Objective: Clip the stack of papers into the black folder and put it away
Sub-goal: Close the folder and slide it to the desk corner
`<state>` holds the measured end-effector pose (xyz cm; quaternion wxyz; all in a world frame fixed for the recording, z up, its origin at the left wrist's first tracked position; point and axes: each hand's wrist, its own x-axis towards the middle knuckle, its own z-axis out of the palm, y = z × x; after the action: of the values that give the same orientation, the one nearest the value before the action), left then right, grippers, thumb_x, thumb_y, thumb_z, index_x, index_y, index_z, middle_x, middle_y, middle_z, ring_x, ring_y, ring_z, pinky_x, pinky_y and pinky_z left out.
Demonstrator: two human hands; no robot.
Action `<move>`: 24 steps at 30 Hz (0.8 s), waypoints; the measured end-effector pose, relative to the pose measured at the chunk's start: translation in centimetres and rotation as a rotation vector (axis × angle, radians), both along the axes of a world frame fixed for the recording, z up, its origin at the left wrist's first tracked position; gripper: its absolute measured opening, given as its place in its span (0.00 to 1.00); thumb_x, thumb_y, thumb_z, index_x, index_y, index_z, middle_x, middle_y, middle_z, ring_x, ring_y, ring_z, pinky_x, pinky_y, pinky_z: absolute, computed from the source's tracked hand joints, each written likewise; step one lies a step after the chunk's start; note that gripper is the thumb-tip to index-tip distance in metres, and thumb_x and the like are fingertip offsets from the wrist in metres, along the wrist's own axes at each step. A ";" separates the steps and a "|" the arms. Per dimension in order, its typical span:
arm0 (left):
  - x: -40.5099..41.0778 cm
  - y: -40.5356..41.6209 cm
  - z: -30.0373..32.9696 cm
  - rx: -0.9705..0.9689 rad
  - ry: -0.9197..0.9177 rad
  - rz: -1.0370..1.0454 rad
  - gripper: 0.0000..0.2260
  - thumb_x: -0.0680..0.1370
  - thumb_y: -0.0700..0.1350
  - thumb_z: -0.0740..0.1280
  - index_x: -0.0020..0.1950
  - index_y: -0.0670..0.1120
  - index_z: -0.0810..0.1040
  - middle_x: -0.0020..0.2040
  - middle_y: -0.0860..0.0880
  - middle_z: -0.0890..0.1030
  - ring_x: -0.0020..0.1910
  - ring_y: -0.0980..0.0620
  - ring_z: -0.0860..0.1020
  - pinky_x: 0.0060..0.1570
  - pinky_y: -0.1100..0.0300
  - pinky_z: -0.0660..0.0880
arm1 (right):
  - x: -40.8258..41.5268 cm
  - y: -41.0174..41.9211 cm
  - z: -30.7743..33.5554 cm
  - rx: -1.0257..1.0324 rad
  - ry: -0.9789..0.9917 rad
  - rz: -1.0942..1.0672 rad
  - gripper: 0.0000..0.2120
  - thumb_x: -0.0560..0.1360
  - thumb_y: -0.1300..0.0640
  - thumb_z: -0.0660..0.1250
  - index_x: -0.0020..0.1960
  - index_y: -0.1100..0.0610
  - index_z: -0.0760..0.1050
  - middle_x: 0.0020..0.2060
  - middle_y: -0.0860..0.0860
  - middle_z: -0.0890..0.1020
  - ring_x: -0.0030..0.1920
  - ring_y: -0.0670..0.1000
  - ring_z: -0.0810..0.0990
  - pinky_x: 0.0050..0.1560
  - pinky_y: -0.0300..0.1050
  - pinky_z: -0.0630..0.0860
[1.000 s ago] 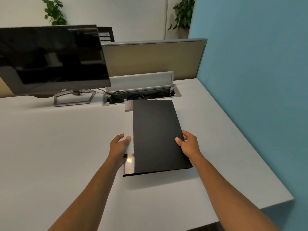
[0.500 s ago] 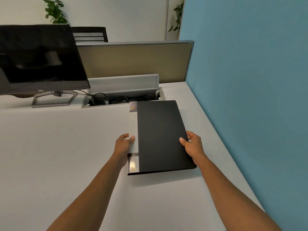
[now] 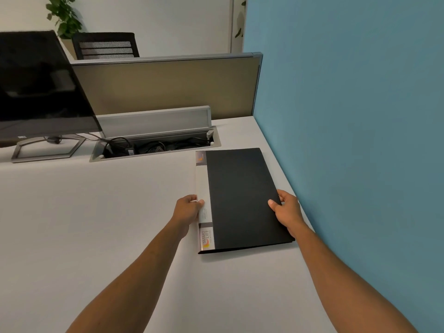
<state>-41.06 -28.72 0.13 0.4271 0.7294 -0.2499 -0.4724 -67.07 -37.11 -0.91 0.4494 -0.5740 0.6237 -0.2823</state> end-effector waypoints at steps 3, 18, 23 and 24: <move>-0.8 -1.4 -0.1 0.013 -0.077 -0.020 0.11 0.80 0.45 0.64 0.60 0.44 0.76 0.57 0.47 0.80 0.50 0.44 0.79 0.47 0.51 0.76 | -0.3 -1.0 -0.2 -0.022 0.025 -0.004 0.19 0.76 0.61 0.66 0.67 0.56 0.73 0.59 0.52 0.81 0.58 0.53 0.80 0.62 0.53 0.76; -3.6 -6.1 -1.2 0.039 -0.302 -0.067 0.08 0.80 0.44 0.63 0.50 0.41 0.78 0.49 0.44 0.80 0.41 0.49 0.76 0.45 0.57 0.72 | -0.3 -4.7 -1.3 -0.235 0.569 -0.073 0.20 0.77 0.64 0.61 0.69 0.66 0.68 0.61 0.63 0.75 0.63 0.62 0.71 0.65 0.52 0.67; -3.8 -6.7 -1.1 0.018 -0.343 -0.089 0.09 0.80 0.45 0.64 0.54 0.41 0.78 0.52 0.47 0.80 0.43 0.49 0.77 0.47 0.56 0.73 | 0.2 -4.9 -2.0 -0.272 0.661 -0.088 0.16 0.73 0.66 0.62 0.60 0.68 0.75 0.59 0.62 0.77 0.60 0.63 0.72 0.63 0.54 0.67; -3.9 -6.8 -0.9 0.015 -0.359 -0.094 0.09 0.80 0.45 0.64 0.56 0.41 0.78 0.53 0.48 0.80 0.44 0.49 0.76 0.48 0.56 0.74 | 0.3 -5.1 -2.0 -0.266 0.657 -0.088 0.17 0.73 0.67 0.61 0.61 0.67 0.75 0.60 0.62 0.77 0.61 0.63 0.72 0.64 0.54 0.67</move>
<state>-44.98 -35.49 -0.79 0.3478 0.7927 -0.3522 -0.3558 -66.79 -42.17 -2.86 0.1334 -0.6601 0.7168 -0.1805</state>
